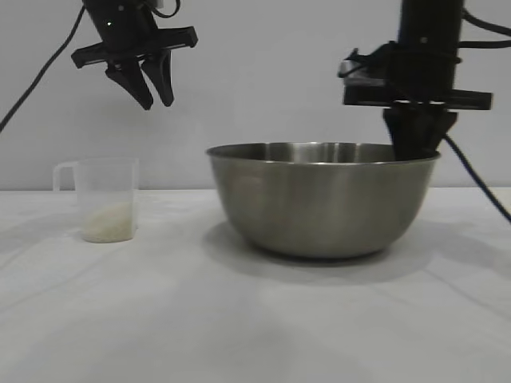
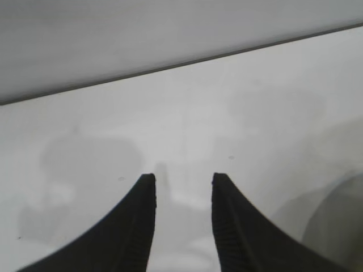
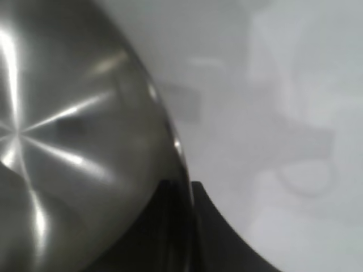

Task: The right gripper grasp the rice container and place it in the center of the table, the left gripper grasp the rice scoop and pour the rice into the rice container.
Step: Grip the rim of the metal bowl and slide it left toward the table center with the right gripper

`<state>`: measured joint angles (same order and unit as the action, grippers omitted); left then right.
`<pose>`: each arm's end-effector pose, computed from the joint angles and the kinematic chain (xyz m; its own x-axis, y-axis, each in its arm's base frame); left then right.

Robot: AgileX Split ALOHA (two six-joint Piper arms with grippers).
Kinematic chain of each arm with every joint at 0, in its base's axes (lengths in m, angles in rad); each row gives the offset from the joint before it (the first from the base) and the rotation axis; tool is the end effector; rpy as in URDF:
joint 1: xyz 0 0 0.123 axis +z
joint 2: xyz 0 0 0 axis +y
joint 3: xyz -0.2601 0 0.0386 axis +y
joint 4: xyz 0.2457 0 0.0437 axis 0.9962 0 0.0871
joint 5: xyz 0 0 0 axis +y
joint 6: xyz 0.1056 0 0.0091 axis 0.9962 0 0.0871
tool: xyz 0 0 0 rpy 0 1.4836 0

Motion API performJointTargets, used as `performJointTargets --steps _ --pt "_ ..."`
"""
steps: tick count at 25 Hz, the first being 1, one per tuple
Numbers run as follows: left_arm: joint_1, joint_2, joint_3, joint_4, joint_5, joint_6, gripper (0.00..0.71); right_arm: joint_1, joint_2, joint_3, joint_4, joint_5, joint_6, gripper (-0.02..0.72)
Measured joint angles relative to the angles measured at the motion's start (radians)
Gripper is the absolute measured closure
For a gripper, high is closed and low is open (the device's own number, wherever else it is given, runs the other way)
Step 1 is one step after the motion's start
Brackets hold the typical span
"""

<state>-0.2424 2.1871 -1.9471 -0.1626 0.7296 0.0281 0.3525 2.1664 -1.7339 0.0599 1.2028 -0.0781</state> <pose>0.4809 -0.1307 0.2160 -0.7709 0.0949 -0.6298 0.2347 0.9616 -0.1424 0.3936 0.1511 0.1476 -0.9172 -0.3975 -0.0264 -0.3984 0.9156 0.0544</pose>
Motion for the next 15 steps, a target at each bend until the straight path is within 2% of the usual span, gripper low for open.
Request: performJointTargets --steps 7,11,15 --pt "0.0 -0.016 0.0 0.001 0.002 0.0 0.506 0.113 -0.059 0.134 0.005 -0.039 0.0 0.703" --pt "0.0 -0.016 0.0 0.001 0.002 0.0 0.506 0.118 -0.121 0.253 0.029 -0.095 0.0 0.703" --pt "0.003 -0.016 0.0 0.001 0.004 0.0 0.506 0.118 -0.215 0.408 0.036 -0.182 0.002 0.703"
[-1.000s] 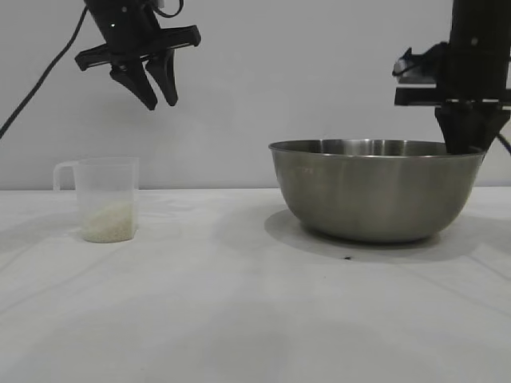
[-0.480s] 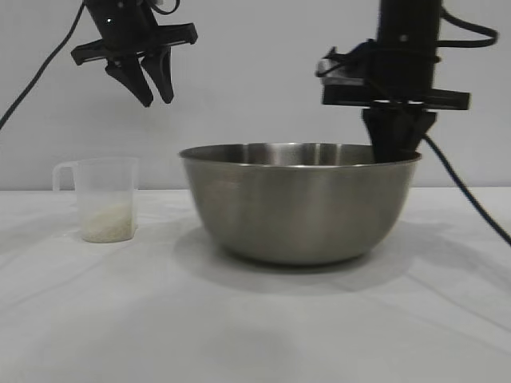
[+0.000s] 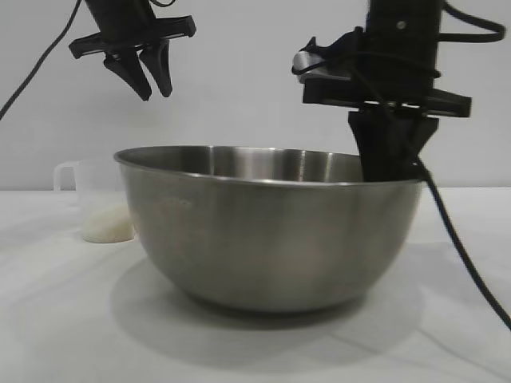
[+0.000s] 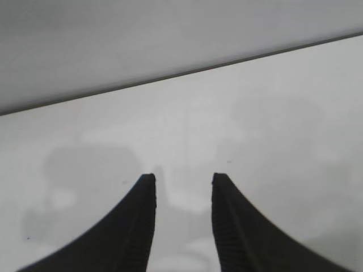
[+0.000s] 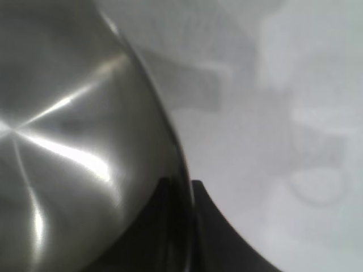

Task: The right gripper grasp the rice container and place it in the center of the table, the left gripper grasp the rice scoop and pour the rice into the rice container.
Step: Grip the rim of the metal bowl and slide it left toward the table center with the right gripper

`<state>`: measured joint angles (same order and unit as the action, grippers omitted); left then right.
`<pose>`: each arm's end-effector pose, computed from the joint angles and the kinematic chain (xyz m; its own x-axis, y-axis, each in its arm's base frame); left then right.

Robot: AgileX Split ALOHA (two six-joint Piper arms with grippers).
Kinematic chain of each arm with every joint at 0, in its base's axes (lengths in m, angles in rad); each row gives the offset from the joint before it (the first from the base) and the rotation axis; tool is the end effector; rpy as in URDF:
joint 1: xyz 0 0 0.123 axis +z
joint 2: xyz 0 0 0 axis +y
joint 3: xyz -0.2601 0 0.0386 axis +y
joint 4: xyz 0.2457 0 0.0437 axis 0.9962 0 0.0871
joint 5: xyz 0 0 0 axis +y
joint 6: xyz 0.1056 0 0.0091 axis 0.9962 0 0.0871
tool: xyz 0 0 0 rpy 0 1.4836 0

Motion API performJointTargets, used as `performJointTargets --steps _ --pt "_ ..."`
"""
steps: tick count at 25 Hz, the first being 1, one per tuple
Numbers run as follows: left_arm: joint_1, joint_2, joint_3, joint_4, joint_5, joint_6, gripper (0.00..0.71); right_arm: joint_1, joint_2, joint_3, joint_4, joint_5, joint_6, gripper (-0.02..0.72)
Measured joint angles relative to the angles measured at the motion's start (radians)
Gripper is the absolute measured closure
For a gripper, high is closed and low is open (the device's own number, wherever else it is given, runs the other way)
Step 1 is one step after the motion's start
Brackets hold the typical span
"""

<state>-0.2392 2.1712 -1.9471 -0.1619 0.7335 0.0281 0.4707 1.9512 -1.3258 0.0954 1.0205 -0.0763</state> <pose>0.4796 -0.1287 0.2236 -0.7636 0.0916 -0.6391 0.2340 0.9618 -0.1418 0.3157 0.1703 0.1361 -0.8789 -0.4767 -0.0163 -0.4763 0.8756 0.0808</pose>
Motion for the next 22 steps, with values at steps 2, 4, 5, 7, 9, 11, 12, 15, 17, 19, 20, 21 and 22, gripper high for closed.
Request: performJointTargets --steps 2,4,5,7,9,11,12,15,17,19,20,21,22 --pt "0.0 0.0 0.0 0.0 0.0 0.0 0.506 0.0 -0.034 0.051 0.0 -0.035 0.0 0.703" --pt "0.0 0.0 0.0 0.0 0.0 0.0 0.506 0.0 -0.044 0.062 -0.002 -0.048 0.0 0.703" --pt "0.0 0.0 0.0 0.0 0.0 0.0 0.506 0.0 -0.044 0.062 -0.003 -0.052 0.002 0.703" --pt "0.0 0.0 0.0 0.0 0.0 0.0 0.506 0.0 -0.044 0.067 -0.013 -0.059 0.002 0.65" --pt "0.0 0.0 0.0 0.0 0.004 0.0 0.506 0.0 -0.044 0.07 -0.024 -0.074 0.002 0.65" --pt "0.0 0.0 0.0 0.0 0.011 0.0 0.506 0.0 -0.044 0.071 -0.033 -0.094 0.004 0.54" --pt "0.0 0.0 0.0 0.0 0.017 0.0 0.506 0.0 -0.044 0.071 -0.038 -0.108 0.004 0.505" --pt "0.0 0.0 0.0 0.0 0.019 0.0 0.506 0.0 -0.044 0.071 -0.042 -0.135 0.006 0.438" --pt "0.0 0.0 0.0 0.0 0.02 0.0 0.506 0.0 -0.044 0.071 -0.047 -0.153 0.006 0.438" --pt "0.0 0.0 0.0 0.004 0.02 0.0 0.506 0.0 -0.048 0.076 -0.05 -0.191 0.006 0.438" --pt "0.0 0.0 0.0 0.012 0.02 0.0 0.506 0.0 -0.059 0.078 -0.05 -0.218 0.006 0.438" --pt "0.0 -0.001 0.0 0.022 0.02 0.0 0.506 0.0 -0.076 0.079 -0.05 -0.239 0.006 0.438" --pt "0.001 -0.001 0.0 0.023 0.022 0.0 0.506 0.0 -0.096 0.079 -0.052 -0.261 0.006 0.438"
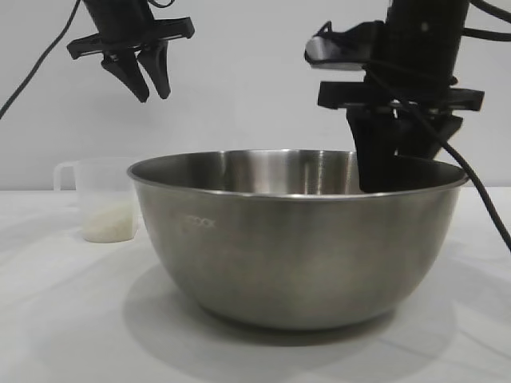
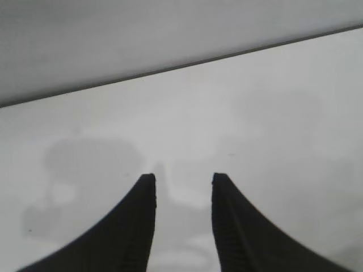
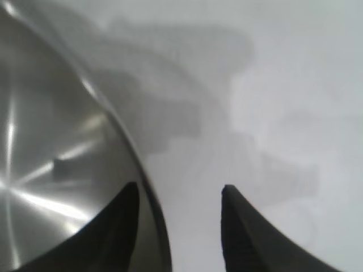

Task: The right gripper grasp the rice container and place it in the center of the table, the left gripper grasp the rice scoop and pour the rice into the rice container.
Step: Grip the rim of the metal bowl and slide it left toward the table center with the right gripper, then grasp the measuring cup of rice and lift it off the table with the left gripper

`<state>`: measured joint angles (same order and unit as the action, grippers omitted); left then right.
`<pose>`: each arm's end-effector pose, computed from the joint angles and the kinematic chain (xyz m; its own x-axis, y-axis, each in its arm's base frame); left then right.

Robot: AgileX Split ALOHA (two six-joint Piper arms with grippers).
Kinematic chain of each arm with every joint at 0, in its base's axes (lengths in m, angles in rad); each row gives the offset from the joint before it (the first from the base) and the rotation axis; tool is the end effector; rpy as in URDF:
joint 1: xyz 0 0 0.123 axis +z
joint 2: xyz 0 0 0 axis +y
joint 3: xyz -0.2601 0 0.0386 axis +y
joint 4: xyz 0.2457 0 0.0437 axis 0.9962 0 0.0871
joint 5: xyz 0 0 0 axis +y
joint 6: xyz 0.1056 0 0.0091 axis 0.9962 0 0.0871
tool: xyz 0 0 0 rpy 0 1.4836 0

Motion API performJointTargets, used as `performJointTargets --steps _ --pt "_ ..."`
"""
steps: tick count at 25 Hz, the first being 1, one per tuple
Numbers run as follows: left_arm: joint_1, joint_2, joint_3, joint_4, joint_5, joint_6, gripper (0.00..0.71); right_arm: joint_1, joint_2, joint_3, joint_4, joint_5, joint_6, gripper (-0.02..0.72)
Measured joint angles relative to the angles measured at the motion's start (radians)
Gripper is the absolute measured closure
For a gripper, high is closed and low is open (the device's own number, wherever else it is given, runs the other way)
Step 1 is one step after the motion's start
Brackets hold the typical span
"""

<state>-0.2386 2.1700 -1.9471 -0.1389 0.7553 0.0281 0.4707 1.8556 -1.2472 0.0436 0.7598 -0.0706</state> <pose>0.4781 -0.1267 0.2225 -0.7722 0.1128 -0.6253 0.2377 0.9640 -0.1197 0.3256 0.1692 0.1557 -0.8354 -0.4688 -0.2871 -0.4939 0.8693 0.0176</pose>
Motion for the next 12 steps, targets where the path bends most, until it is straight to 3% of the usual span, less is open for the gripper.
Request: performJointTargets --steps 5,12 --pt "0.004 -0.008 0.0 0.001 0.0 0.0 0.506 0.0 -0.135 0.002 -0.001 -0.081 0.0 0.438" --pt "0.01 -0.009 0.0 0.002 -0.002 0.0 0.506 0.0 -0.247 0.002 -0.034 -0.29 -0.003 0.438"
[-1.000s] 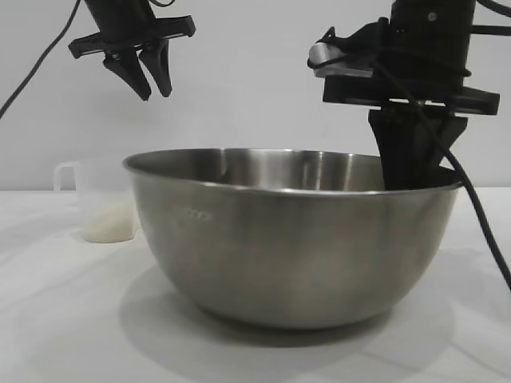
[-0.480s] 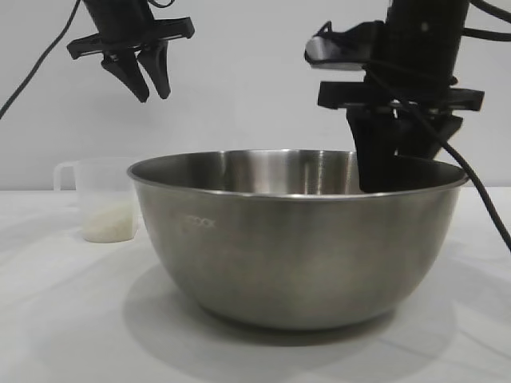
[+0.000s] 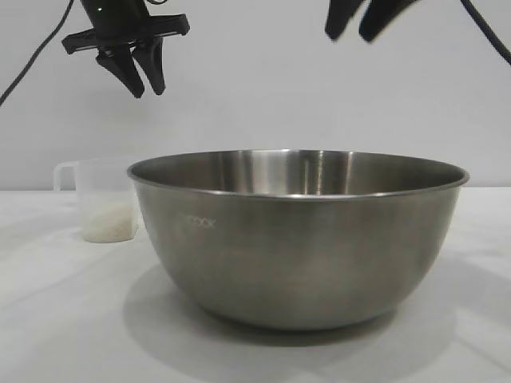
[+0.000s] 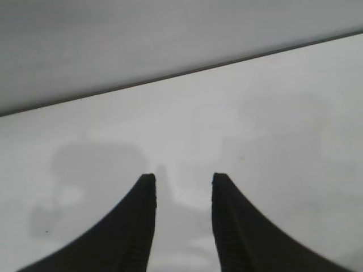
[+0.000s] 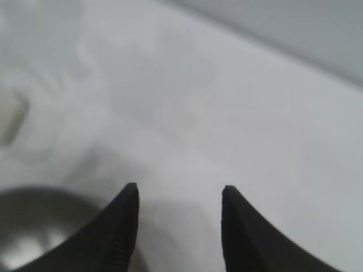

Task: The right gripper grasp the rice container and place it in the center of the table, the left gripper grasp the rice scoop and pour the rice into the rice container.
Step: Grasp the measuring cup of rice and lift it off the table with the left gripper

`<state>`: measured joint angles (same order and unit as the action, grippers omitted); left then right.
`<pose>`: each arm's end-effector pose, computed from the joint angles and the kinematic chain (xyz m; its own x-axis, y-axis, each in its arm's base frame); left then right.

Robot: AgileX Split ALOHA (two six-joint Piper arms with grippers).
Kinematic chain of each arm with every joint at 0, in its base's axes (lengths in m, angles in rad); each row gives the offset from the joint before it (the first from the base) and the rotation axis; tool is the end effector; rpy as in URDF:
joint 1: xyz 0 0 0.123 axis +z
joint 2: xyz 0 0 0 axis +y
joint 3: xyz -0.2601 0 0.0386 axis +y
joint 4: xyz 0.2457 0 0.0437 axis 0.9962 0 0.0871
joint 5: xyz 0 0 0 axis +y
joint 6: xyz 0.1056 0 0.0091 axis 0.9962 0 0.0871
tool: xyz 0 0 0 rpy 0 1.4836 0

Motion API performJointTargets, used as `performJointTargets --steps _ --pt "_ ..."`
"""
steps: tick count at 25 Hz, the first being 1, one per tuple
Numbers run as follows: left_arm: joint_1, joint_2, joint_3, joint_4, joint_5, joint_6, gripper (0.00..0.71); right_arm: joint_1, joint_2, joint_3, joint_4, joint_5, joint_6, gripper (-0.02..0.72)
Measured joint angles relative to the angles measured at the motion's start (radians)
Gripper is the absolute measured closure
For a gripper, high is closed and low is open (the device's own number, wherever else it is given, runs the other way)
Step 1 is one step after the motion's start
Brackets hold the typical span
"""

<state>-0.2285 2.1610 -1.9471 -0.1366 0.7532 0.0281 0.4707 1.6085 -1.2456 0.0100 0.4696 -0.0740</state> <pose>0.4787 -0.1215 0.2271 -0.7662 0.1048 -0.6340 0.2293 0.9663 -0.1173 0.3308 0.1689 0.2631 -0.5735 -0.3648 -0.7335 -0.4948 0.8678 -0.0447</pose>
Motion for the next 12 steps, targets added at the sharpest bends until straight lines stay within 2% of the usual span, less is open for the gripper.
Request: performJointTargets --steps 5,6,7,12 --pt "0.0 0.0 0.0 0.002 0.0 0.0 0.506 0.0 -0.008 0.011 -0.018 -0.007 -0.002 0.438" --pt "0.0 0.0 0.0 0.0 0.0 0.0 0.506 0.0 -0.018 0.025 -0.018 -0.013 -0.002 0.398" --pt "0.0 0.0 0.0 0.0 0.0 0.0 0.506 0.0 -0.037 0.049 -0.02 -0.022 -0.002 0.416" --pt "0.002 0.0 0.0 0.0 0.0 0.0 0.506 0.0 -0.251 0.308 -0.039 -0.082 -0.002 0.416"
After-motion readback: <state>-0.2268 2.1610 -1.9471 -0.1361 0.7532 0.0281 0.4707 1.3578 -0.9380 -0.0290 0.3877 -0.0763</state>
